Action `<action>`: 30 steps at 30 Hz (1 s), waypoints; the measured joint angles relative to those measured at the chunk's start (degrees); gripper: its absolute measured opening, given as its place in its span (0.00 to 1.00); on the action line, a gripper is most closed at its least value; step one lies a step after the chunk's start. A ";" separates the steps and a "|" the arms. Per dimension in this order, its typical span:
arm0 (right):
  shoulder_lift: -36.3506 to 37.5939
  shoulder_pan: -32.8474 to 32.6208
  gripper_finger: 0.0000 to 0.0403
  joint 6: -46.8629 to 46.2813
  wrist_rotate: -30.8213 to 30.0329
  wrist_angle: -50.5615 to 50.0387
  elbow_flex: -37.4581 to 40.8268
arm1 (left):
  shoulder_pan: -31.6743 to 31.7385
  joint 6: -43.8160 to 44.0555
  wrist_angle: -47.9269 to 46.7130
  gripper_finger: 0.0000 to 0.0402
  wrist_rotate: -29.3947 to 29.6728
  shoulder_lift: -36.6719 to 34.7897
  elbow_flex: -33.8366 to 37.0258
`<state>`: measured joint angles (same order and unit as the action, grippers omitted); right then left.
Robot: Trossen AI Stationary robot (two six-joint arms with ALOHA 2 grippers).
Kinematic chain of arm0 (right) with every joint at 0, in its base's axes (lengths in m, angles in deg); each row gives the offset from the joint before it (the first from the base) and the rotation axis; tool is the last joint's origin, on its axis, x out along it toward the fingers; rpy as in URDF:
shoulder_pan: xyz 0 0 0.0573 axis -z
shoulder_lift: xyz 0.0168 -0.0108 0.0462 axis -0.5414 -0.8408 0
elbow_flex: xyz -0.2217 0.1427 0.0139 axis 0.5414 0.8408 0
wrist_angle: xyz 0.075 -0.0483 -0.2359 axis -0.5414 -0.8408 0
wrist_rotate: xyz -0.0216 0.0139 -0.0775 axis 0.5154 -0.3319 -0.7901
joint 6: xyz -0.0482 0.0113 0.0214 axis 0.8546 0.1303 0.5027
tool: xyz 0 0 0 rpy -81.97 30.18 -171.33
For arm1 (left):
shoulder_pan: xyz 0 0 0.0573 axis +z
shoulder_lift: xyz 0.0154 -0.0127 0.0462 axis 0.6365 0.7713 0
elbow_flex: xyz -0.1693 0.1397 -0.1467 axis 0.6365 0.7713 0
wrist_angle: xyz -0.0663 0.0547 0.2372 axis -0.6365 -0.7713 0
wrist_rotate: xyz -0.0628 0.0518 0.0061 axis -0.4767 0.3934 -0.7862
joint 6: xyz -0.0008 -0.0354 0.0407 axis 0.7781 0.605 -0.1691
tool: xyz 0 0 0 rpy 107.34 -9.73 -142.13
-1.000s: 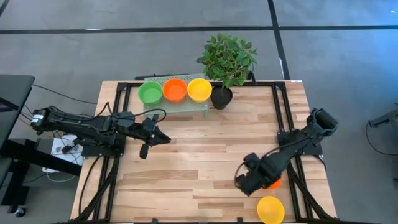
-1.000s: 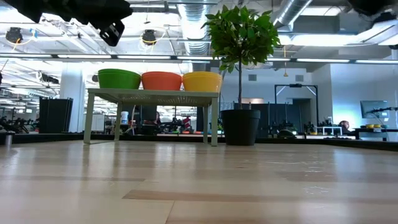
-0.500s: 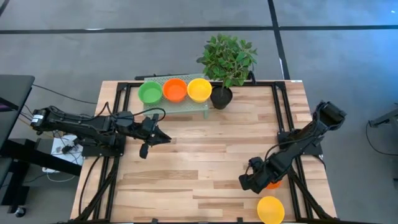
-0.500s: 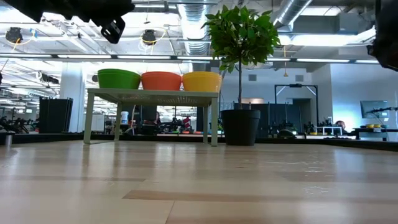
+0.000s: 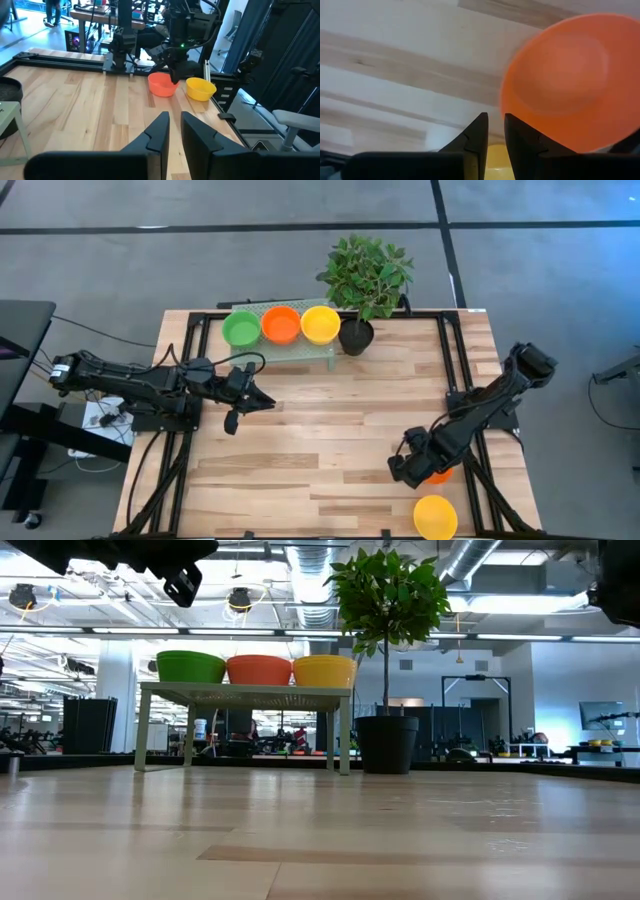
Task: Pick & Place Mini bowls
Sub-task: Stack the orange bowl on the orange bowls on the shelf
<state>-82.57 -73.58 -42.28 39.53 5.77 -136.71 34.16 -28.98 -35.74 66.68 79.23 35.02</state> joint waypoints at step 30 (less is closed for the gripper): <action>-5.53 2.95 0.15 4.51 6.46 1.30 0.00 | -2.64 1.20 0.87 0.12 0.04 0.02 -0.04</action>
<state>-88.10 -70.63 -37.78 45.99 7.07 -136.71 31.52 -27.78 -34.87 66.72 79.25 34.98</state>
